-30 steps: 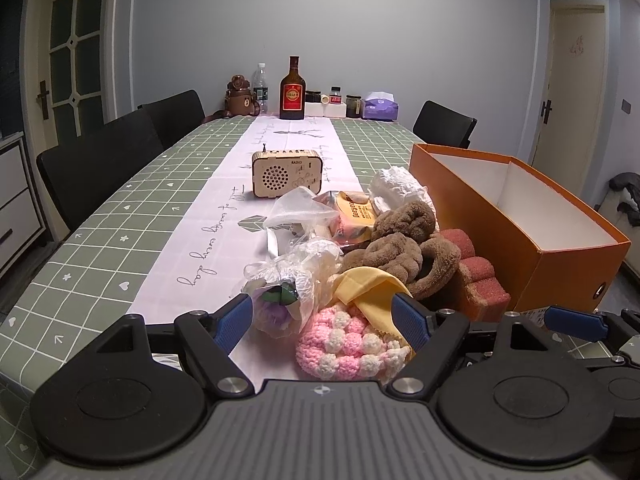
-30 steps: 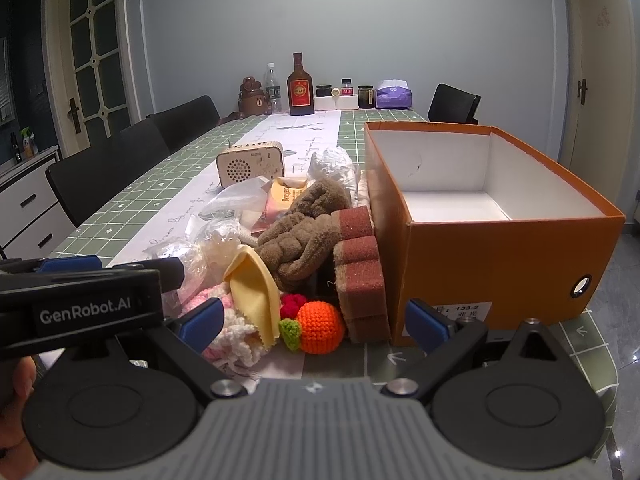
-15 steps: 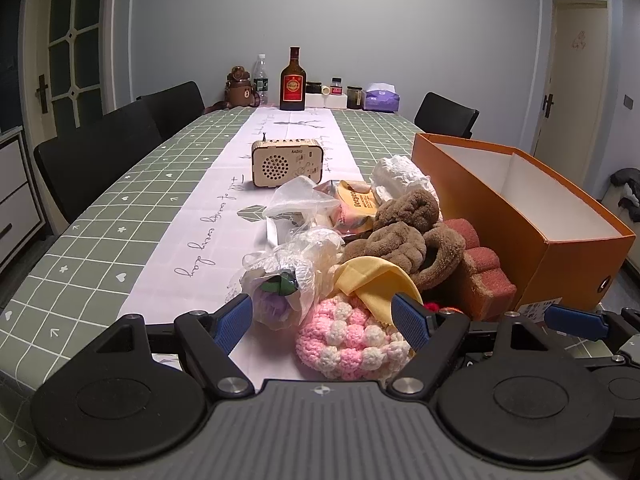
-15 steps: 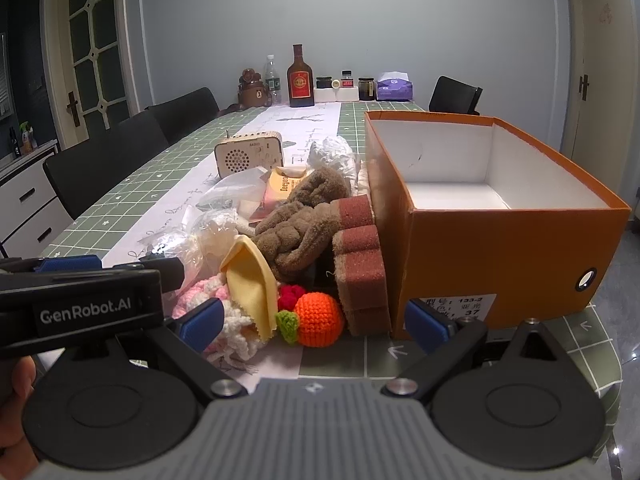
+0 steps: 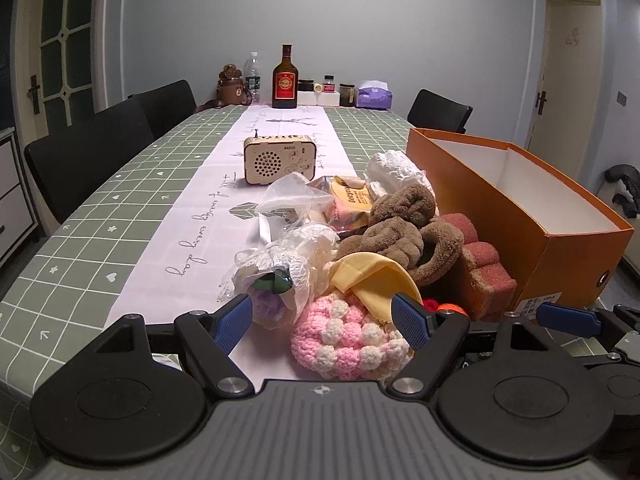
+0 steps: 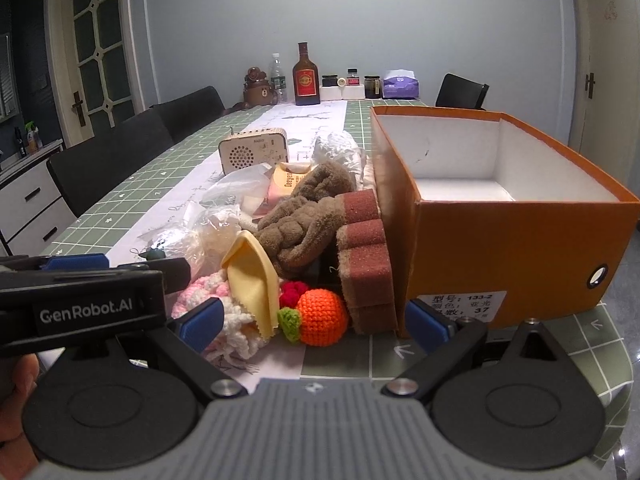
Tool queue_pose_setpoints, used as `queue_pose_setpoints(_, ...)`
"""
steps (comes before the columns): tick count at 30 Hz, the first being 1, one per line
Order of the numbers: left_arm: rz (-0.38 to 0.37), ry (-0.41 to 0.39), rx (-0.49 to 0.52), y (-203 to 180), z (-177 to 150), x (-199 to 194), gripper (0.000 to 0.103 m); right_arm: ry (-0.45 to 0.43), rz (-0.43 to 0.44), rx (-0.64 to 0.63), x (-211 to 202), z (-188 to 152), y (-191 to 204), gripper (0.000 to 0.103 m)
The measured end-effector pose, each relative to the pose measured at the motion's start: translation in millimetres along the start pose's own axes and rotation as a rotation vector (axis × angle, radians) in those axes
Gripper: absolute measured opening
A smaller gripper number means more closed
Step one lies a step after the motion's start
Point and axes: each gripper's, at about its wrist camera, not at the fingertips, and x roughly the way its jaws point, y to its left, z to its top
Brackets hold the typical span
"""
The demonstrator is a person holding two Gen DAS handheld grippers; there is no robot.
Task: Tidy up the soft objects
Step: 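Move both tools toward the pile of soft items beside the orange box, then grasp the orange crocheted fruit with the right tool while the left tool grasps the yellow cloth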
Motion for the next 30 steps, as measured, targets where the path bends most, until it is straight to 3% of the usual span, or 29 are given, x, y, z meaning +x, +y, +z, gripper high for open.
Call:
queue_pose_setpoints(5, 0.004, 0.014, 0.026, -1.8, -2.8, 6.4, 0.093, 0.016, 0.006, 0.007, 6.0, -2.6, -3.6, 0.095)
queue_pose_setpoints(13, -0.089, 0.024, 0.055, -9.5, -10.0, 15.7, 0.093, 0.035, 0.009, 0.006, 16.2, -10.6, -14.4, 0.095)
queue_pose_setpoints(18, -0.157, 0.034, 0.066, -18.6, -14.9, 21.8, 0.093, 0.062, 0.015, -0.031, 21.5, -17.6, -15.5, 0.089)
queue_pose_setpoints(20, -0.159, 0.044, 0.073, -22.1, -15.9, 25.0, 0.093, 0.074, 0.039, -0.015, 21.8, -19.4, -18.3, 0.084)
queue_pose_setpoints(27, -0.181, 0.064, 0.082, -31.1, -16.7, 42.5, 0.093, 0.074, 0.038, 0.013, 20.4, -23.1, -33.2, 0.081)
queue_pose_setpoints(30, -0.155, 0.066, 0.101, -37.9, -16.1, 52.8, 0.091, 0.079, 0.050, 0.027, 21.2, -22.8, -40.2, 0.081)
